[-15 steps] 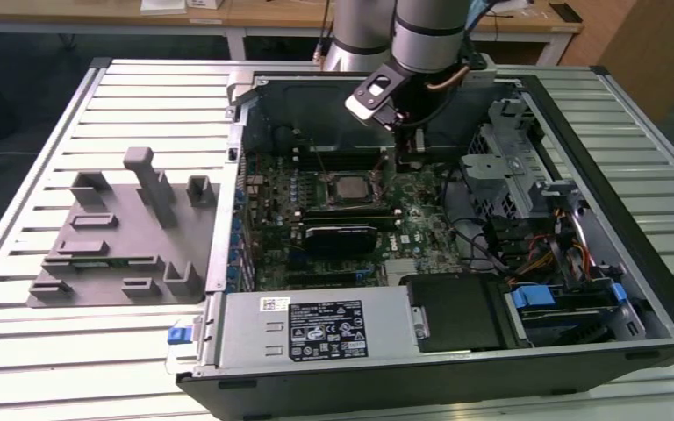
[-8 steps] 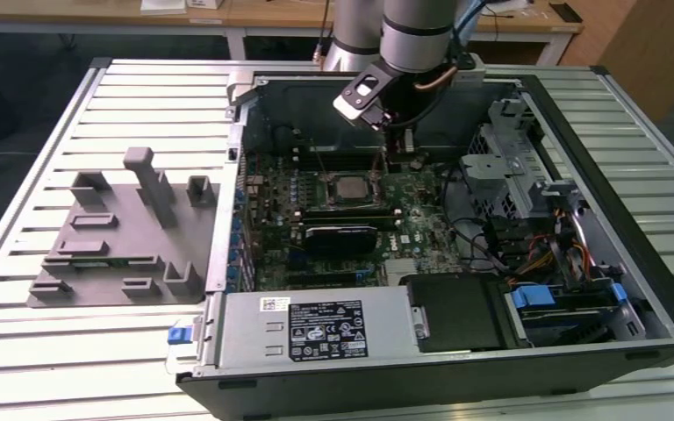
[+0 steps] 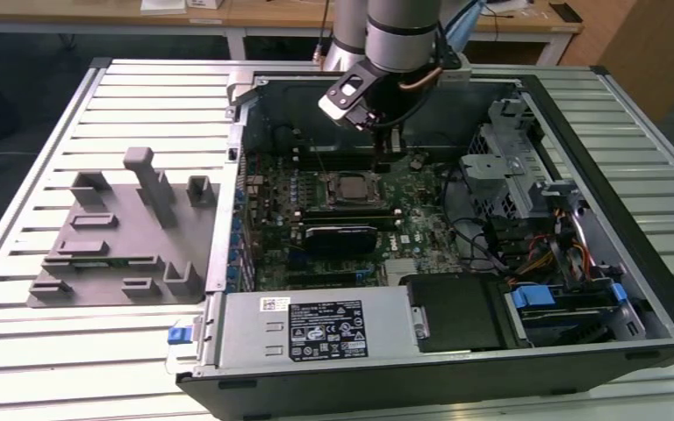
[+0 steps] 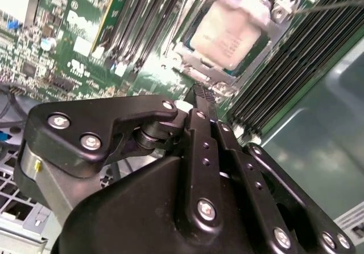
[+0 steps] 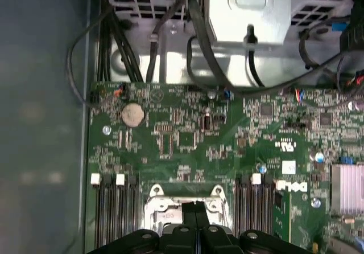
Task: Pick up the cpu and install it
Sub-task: 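Close the cpu cover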
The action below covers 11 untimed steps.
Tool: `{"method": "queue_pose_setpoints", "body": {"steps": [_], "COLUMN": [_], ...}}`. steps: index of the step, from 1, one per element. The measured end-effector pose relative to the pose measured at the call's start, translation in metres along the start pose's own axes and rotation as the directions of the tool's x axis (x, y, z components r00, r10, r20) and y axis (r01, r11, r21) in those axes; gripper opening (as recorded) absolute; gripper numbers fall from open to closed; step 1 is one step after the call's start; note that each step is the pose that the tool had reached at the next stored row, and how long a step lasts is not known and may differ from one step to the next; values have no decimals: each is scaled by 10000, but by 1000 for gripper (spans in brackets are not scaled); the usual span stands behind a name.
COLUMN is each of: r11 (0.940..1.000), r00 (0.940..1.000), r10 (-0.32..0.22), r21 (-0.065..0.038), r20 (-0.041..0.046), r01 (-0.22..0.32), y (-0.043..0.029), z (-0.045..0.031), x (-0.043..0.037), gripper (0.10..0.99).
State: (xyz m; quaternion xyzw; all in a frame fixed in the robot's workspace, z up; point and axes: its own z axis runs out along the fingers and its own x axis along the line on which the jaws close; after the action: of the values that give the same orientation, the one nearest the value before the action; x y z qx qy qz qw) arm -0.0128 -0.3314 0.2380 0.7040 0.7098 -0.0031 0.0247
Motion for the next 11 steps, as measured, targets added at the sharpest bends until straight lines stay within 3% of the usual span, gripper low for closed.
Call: {"method": "queue_pose_setpoints", "body": {"steps": [5, 11], "r11": [10000, 10000], "r00": [10000, 10000], "r10": [0, -1], "r21": [0, 3], "r20": [-1, 0], "r01": [0, 1], "y": [-86, -115], "z": [-1, 23], "x": [1, 1], "gripper": [106, 106]}}
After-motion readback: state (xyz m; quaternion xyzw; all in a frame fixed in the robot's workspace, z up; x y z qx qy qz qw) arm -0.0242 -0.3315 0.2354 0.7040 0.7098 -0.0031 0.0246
